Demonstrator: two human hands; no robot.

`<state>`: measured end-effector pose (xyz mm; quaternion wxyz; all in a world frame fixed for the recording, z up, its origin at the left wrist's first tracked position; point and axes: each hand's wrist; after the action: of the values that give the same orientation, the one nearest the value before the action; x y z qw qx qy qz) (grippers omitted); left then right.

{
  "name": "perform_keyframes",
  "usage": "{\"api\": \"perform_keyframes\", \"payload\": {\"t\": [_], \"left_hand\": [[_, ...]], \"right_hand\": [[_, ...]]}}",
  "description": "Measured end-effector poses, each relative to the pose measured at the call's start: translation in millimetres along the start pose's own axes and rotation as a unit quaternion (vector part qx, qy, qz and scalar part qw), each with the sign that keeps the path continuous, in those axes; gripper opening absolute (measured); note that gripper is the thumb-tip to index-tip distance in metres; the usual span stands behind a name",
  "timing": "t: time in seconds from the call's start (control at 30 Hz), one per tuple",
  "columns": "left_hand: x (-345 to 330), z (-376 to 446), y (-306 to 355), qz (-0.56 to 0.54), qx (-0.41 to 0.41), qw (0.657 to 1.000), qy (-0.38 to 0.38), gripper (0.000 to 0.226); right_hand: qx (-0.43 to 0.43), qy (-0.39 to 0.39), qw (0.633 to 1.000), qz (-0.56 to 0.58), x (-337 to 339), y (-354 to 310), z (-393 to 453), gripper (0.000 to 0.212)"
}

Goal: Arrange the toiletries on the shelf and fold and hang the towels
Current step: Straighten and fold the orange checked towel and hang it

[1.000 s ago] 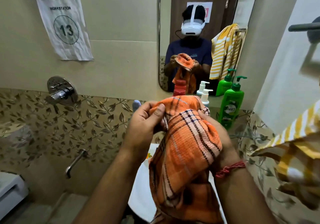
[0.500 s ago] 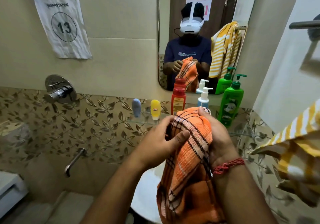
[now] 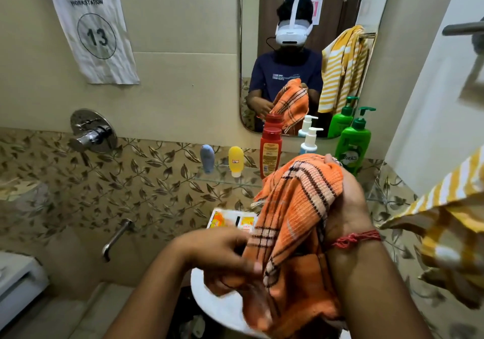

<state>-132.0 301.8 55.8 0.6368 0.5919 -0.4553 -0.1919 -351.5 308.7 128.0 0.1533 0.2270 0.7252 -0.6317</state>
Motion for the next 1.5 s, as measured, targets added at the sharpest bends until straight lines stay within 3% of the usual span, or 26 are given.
{"api": "perform_keyframes", "payload": {"t": [0.07,0.13,0.17,0.23,0.27,0.33,0.37,0.4,0.47,0.5,0.57,0.7,0.8,0.87,0.93,1.0,1.07,1.2,1.3,1.37,1.43,1.5], "left_hand": [[-1,-4,-19,-0.059,0.021,0.998,-0.022,0.023],[0,-10,-24,-0.190,-0.006,0.981,0.030,0.028],[1,-13,-21,-0.283,-0.044,0.955,0.079,0.030],[5,-14,-4,-0.437,-0.155,0.868,0.178,0.030],[9,-12,8,-0.477,-0.210,0.827,0.211,0.029],[14,-7,35,-0.500,-0.280,0.783,0.242,0.035],[16,-5,48,-0.501,-0.295,0.773,0.256,0.043],[18,-3,60,-0.500,-0.304,0.767,0.264,0.046],[18,4,77,-0.491,-0.303,0.768,0.279,0.034],[17,8,83,-0.489,-0.295,0.768,0.291,0.029],[14,17,90,-0.490,-0.271,0.757,0.336,0.025],[16,23,95,-0.460,-0.242,0.734,0.437,0.025],[17,24,104,-0.426,-0.260,0.732,0.464,0.017],[17,23,113,-0.380,-0.270,0.741,0.483,0.014],[15,20,123,-0.318,-0.253,0.772,0.489,0.040],[16,15,126,-0.276,-0.232,0.810,0.462,0.070],[23,6,124,-0.210,-0.221,0.852,0.425,0.081],[41,-17,112,-0.057,-0.173,0.911,0.370,0.069],[43,-26,110,0.084,-0.061,0.949,0.299,0.028],[44,-26,104,0.173,-0.026,0.933,0.314,0.006],[48,-27,93,0.163,-0.019,0.902,0.399,0.024],[53,-29,85,0.115,-0.059,0.870,0.476,0.020]], "right_hand": [[0.006,0.003,1.000,0.025,6,-2,8,0.065],[0.011,0.052,0.998,0.026,15,-2,17,0.063],[0.018,0.080,0.997,0.010,19,0,20,0.056],[0.020,0.107,0.992,-0.070,26,8,26,0.048],[0.013,0.090,0.988,-0.124,27,13,26,0.043],[0.001,0.030,0.965,-0.262,21,27,25,0.034],[0.005,-0.003,0.931,-0.365,18,33,23,0.031],[0.012,-0.046,0.874,-0.484,15,40,23,0.028],[0.043,-0.168,0.716,-0.676,10,52,22,0.028],[0.033,-0.211,0.679,-0.702,8,59,22,0.028],[0.023,-0.216,0.665,-0.715,5,67,24,0.032],[0.120,-0.115,0.725,-0.668,-2,51,13,0.044],[0.209,-0.193,0.727,-0.625,-15,29,-21,0.073],[0.237,-0.235,0.715,-0.614,-26,25,-35,0.069],[0.265,-0.229,0.733,-0.583,-33,26,-40,0.041],[0.244,-0.212,0.802,-0.502,-38,21,-44,0.017],[0.176,-0.227,0.868,-0.404,-34,15,-45,0.023],[0.125,-0.182,0.930,-0.295,-24,4,-43,0.035],[0.121,-0.157,0.947,-0.252,-25,-4,-41,0.035],[0.124,-0.147,0.957,-0.218,-26,-12,-44,0.033],[0.126,-0.144,0.962,-0.194,-23,-20,-45,0.034],[0.125,-0.151,0.964,-0.181,-19,-23,-44,0.036]]}}
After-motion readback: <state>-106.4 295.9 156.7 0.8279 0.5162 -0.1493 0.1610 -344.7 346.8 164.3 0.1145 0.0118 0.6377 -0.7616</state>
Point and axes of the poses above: each hand's wrist, its own z-axis towards the middle knuckle, its own x-axis out of the back of the hand, y = z × x, and after that the axes turned 14 degrees about -z, right-handed
